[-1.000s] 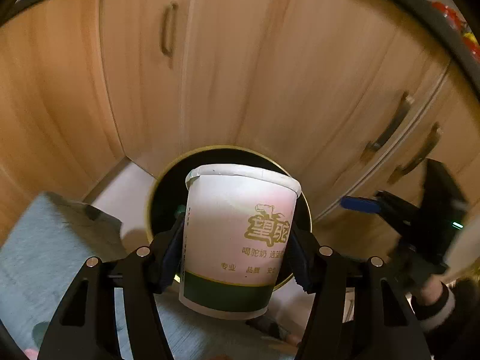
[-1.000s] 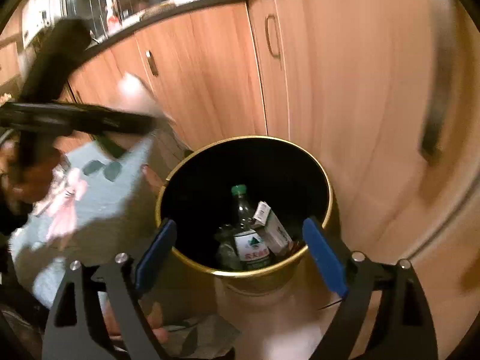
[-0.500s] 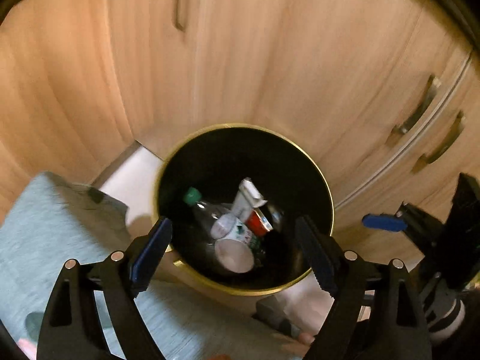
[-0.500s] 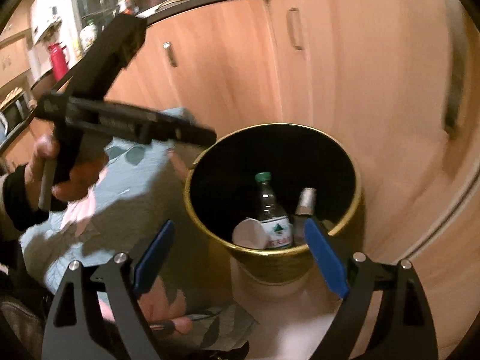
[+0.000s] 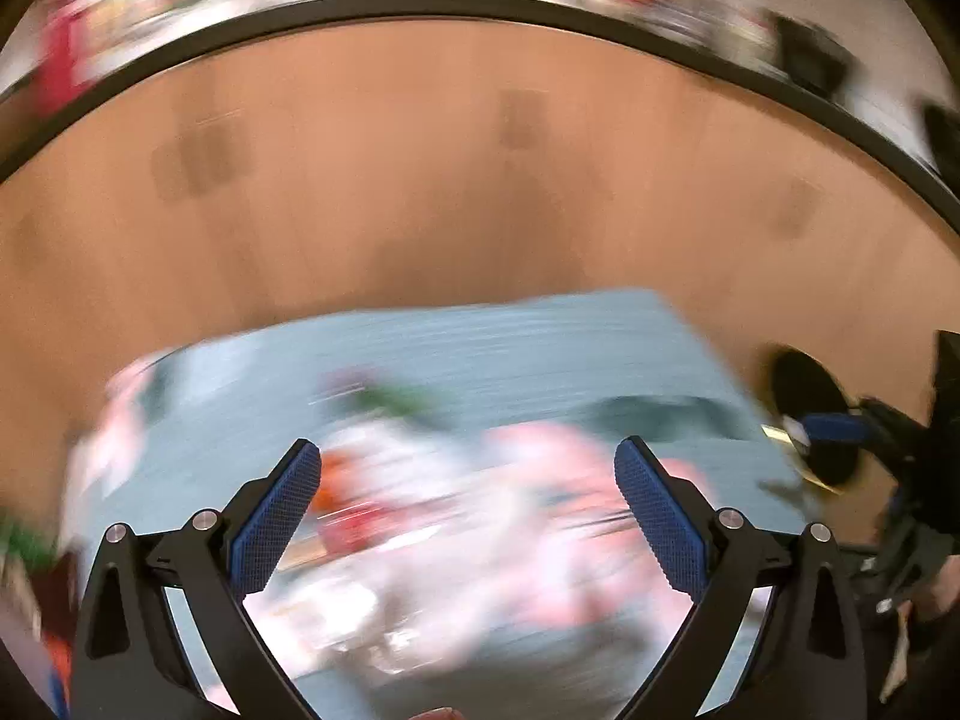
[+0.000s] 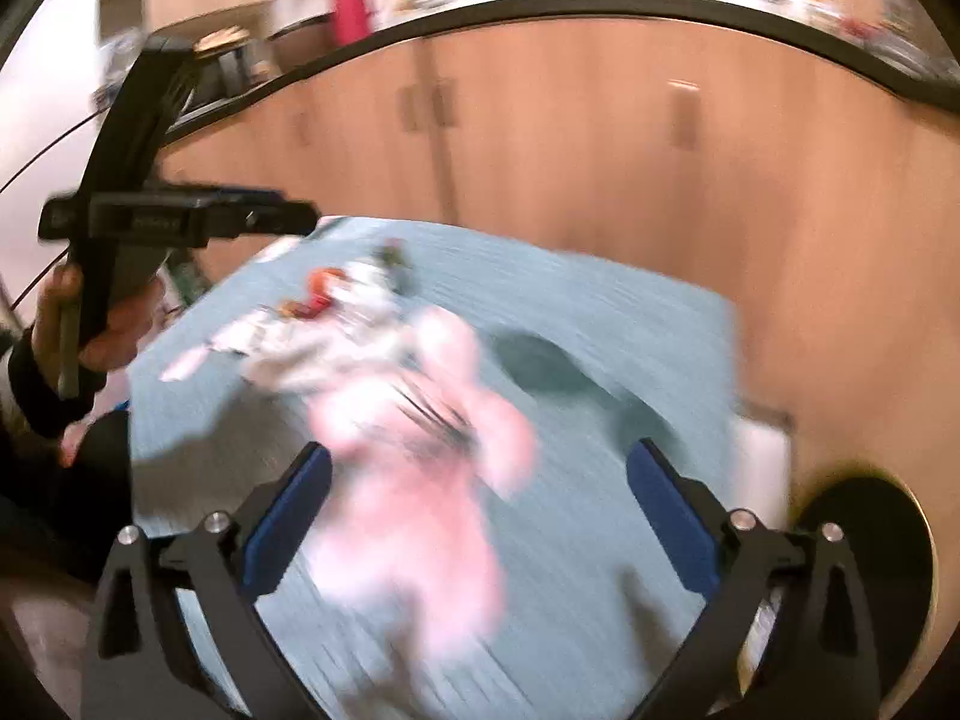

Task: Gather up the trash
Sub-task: 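Move the right gripper back to the table toward the green lighter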

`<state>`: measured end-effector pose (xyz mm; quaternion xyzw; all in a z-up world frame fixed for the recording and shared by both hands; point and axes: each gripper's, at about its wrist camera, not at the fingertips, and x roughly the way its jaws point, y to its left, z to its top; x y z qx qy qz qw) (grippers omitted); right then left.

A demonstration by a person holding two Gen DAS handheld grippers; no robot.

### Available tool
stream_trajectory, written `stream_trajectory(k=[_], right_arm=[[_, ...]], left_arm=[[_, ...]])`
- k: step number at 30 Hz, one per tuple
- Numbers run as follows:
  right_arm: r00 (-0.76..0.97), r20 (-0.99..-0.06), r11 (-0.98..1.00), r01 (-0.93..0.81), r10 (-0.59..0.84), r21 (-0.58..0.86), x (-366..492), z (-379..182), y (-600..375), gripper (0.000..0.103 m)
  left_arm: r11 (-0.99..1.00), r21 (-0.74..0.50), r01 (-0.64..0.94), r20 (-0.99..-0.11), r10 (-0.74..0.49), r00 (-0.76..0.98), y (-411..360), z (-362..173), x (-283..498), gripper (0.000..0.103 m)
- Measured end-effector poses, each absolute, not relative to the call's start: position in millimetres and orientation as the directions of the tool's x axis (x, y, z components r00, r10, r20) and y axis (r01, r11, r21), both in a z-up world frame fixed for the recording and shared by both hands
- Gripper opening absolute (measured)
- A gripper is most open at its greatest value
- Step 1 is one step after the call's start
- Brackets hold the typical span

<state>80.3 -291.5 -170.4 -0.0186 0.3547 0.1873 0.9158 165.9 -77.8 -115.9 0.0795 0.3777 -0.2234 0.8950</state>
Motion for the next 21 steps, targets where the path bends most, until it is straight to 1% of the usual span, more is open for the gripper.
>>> stream_trajectory(k=[2,3,4,6,7,8,10,13,16,19,21], right_arm=[[0.664,-0.664,0.911,-0.406,0.343,0.065,110,-167,-258,0.099],[0.657,-0.665,0.902,-0.428,0.356,0.060,124,-164,-243,0.099],[0.641,-0.669,0.891,-0.448,0.376,0.071,146,-162,-229,0.096],[0.616,-0.696,0.885,-0.463,0.368,0.059,190,-164,-203,0.080],[0.612,-0.712,0.887,-0.460,0.346,0.036,206,-166,-193,0.062],[0.609,-0.728,0.890,-0.455,0.315,0.005,221,-170,-184,0.053],[0.597,-0.759,0.893,-0.448,0.261,-0.046,248,-182,-169,0.050],[0.571,-0.793,0.891,-0.446,0.214,-0.081,275,-199,-159,0.038],[0.540,-0.815,0.891,-0.450,0.212,-0.066,289,-210,-155,0.035],[0.515,-0.836,0.885,-0.458,0.189,-0.082,293,-222,-151,0.034],[0.500,-0.841,0.877,-0.476,0.204,-0.071,290,-228,-150,0.024]], left_arm=[[0.947,-0.054,0.316,-0.718,-0.256,0.647,-9,-122,176,0.094],[0.959,-0.068,0.275,-0.722,-0.238,0.650,12,-123,179,0.094],[0.973,-0.090,0.211,-0.724,-0.210,0.657,44,-126,182,0.094],[0.986,-0.096,0.139,-0.724,-0.165,0.670,79,-129,182,0.094],[0.989,-0.091,0.117,-0.722,-0.146,0.676,96,-129,181,0.094],[0.992,-0.087,0.096,-0.720,-0.129,0.682,107,-130,179,0.094],[0.993,-0.088,0.078,-0.720,-0.118,0.684,121,-132,177,0.095],[0.993,-0.100,0.067,-0.726,-0.119,0.677,134,-137,174,0.095],[0.991,-0.118,0.069,-0.728,-0.134,0.672,142,-142,178,0.095],[0.989,-0.124,0.077,-0.729,-0.144,0.670,146,-148,180,0.094],[0.990,-0.119,0.080,-0.731,-0.142,0.667,144,-153,183,0.095]])
